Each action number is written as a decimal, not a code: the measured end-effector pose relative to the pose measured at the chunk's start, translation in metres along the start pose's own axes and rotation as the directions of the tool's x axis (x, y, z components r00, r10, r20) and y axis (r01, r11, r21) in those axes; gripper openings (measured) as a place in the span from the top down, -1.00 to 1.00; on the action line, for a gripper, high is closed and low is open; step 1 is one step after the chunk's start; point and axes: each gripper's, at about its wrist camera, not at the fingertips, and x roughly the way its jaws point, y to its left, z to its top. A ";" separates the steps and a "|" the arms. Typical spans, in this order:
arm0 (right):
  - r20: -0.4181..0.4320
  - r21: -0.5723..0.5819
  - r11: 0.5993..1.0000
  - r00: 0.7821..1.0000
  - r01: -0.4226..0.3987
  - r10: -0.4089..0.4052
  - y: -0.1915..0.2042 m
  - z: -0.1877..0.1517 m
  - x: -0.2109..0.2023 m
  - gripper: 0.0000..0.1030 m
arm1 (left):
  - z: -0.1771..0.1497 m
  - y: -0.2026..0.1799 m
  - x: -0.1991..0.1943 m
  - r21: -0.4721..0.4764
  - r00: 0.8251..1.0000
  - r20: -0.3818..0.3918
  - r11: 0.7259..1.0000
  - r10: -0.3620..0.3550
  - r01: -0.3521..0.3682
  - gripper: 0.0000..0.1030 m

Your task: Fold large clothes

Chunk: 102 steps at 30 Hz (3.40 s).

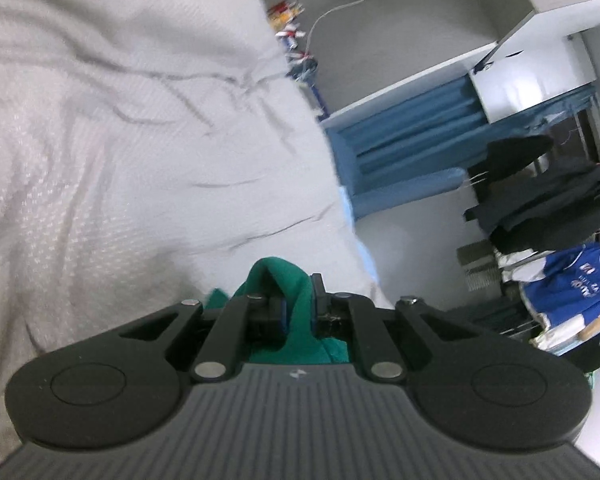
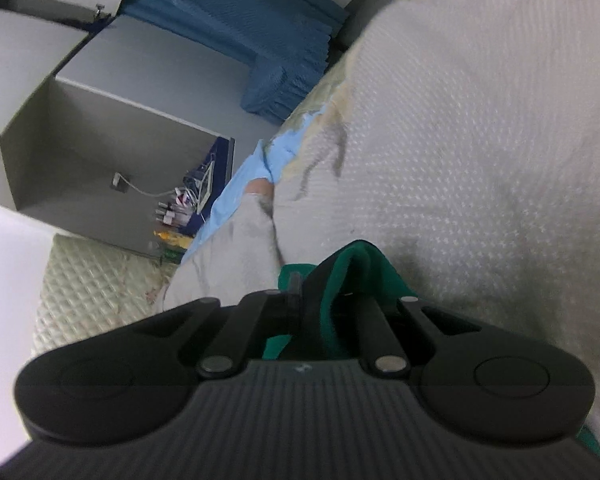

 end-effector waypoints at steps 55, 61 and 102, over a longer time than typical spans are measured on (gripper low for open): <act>0.214 -0.821 0.474 0.941 0.318 -0.261 0.124 -0.101 0.115 0.25 | -0.127 -0.073 0.020 0.630 0.956 0.110 0.725 0.272 -0.279 -0.42; 0.174 -0.850 0.448 0.951 0.276 -0.254 0.108 -0.088 0.132 0.26 | -0.121 -0.064 0.038 0.615 0.940 0.134 0.717 0.315 -0.328 -0.42; 0.275 -0.733 0.547 0.912 0.404 -0.304 0.087 -0.076 0.075 0.10 | -0.130 -0.060 -0.004 0.599 0.926 0.141 0.715 0.350 -0.362 -0.42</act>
